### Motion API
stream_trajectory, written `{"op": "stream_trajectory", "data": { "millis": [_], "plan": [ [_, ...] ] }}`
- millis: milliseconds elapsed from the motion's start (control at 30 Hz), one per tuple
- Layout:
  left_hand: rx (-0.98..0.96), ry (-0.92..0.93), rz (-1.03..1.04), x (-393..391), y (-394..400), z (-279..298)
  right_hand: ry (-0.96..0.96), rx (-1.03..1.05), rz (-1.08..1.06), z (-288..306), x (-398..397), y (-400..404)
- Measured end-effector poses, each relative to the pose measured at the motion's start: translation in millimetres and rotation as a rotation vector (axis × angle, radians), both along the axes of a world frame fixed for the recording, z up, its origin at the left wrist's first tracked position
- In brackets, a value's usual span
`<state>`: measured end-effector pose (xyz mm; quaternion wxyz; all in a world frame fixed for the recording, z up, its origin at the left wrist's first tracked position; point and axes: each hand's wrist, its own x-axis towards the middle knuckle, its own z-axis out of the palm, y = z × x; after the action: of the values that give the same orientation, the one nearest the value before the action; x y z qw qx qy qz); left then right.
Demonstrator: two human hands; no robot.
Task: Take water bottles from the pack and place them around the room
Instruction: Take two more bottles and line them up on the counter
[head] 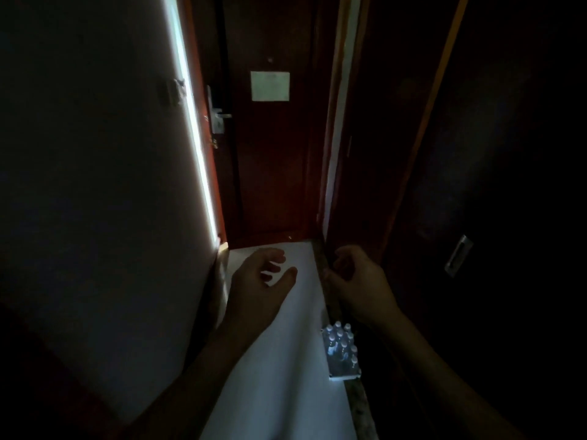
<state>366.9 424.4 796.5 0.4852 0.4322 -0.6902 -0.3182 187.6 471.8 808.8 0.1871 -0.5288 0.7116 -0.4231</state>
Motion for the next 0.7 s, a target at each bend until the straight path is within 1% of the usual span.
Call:
{"op": "stream_trajectory", "data": {
  "millis": [100,167,367,467,700],
  "plan": [
    [-0.016,-0.057,-0.088,-28,-64,-7,0.009,0.017,-0.038,3,-17,-50],
    [-0.032,-0.085,-0.164,-50,-101,-11,-0.022,0.025,-0.082,2,-30,-77],
    [-0.035,-0.094,-0.269,-108,-189,-34,-0.044,0.049,-0.186,-17,-76,-143],
    [-0.021,-0.114,-0.302,-138,-227,-53,-0.119,0.071,-0.23,-39,-104,-176],
    [0.077,-0.185,-0.292,-207,-307,-109,-0.249,0.145,-0.238,-114,-181,-275]
  ]
}}
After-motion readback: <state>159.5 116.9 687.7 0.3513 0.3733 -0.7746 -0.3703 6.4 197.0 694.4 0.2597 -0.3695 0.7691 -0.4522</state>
